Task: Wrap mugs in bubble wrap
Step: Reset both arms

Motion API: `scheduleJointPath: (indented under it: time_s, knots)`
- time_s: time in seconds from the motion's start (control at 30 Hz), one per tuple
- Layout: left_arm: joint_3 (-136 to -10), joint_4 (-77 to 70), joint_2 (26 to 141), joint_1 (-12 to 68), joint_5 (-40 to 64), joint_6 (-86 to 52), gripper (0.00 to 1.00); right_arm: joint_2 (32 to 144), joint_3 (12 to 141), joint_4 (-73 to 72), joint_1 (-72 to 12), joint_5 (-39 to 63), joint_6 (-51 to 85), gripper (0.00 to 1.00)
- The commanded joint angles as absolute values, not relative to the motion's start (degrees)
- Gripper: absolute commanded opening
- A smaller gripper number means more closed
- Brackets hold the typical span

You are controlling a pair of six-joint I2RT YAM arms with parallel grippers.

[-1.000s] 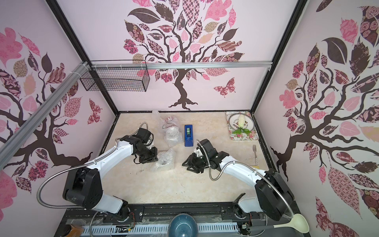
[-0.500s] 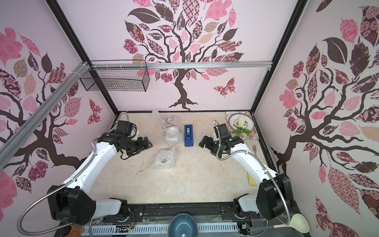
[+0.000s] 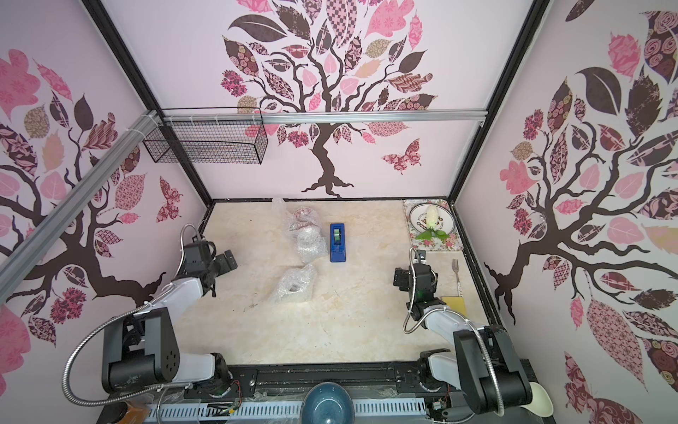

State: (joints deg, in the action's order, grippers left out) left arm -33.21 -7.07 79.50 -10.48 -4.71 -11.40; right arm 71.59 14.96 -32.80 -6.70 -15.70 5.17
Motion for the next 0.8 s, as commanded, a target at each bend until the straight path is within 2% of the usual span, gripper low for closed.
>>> scheduleJointPath:
  time_s: [0.0, 0.07, 0.13, 0.17, 0.23, 0.3, 0.37, 0.43, 0.53, 0.77]
  knots:
    - [-32.02, -26.41, 82.95, -9.61, -0.81, -8.77, 0.98, 75.37, 14.41, -53.32, -4.95, -15.86, 4.14, 1.00]
    - [-28.35, -39.42, 87.64, -9.19, 0.54, -9.26, 0.98, 80.21, 15.76, -59.11, -4.49, -13.54, 3.40, 1.00]
    - [-28.12, -35.24, 85.59, -7.10, -0.78, -6.56, 0.98, 86.87, 18.48, -59.53, -4.35, -12.69, 2.97, 1.00]
    - [-25.58, -40.40, 85.92, -6.39, -0.66, -5.74, 0.98, 89.59, 17.30, -65.37, -4.08, -13.01, 3.48, 1.00]
    - [-23.72, -45.88, 86.44, -5.99, 0.72, -4.69, 0.98, 90.64, 14.30, -72.35, -3.71, -15.01, 4.43, 1.00]
    - [-22.90, -47.21, 87.92, -3.49, -2.21, -2.81, 0.98, 89.82, 14.62, -70.32, -3.61, -16.08, 4.92, 1.00]
    - [-19.59, -59.33, 91.77, -3.18, -4.60, -4.04, 0.98, 89.63, 14.77, -69.87, -3.63, -16.77, 5.03, 1.00]
    - [-20.49, -52.78, 89.25, -3.00, -5.39, -4.09, 0.98, 89.74, 14.55, -70.45, -3.79, -18.85, 5.43, 1.00]
    - [-19.87, -58.01, 91.22, -3.25, -4.76, -4.22, 0.98, 89.48, 14.83, -69.55, -3.97, -20.15, 5.78, 1.00]
    - [-19.70, -57.48, 90.73, -3.85, -3.62, -4.63, 0.98, 89.30, 14.59, -69.72, -3.96, -20.08, 5.73, 1.00]
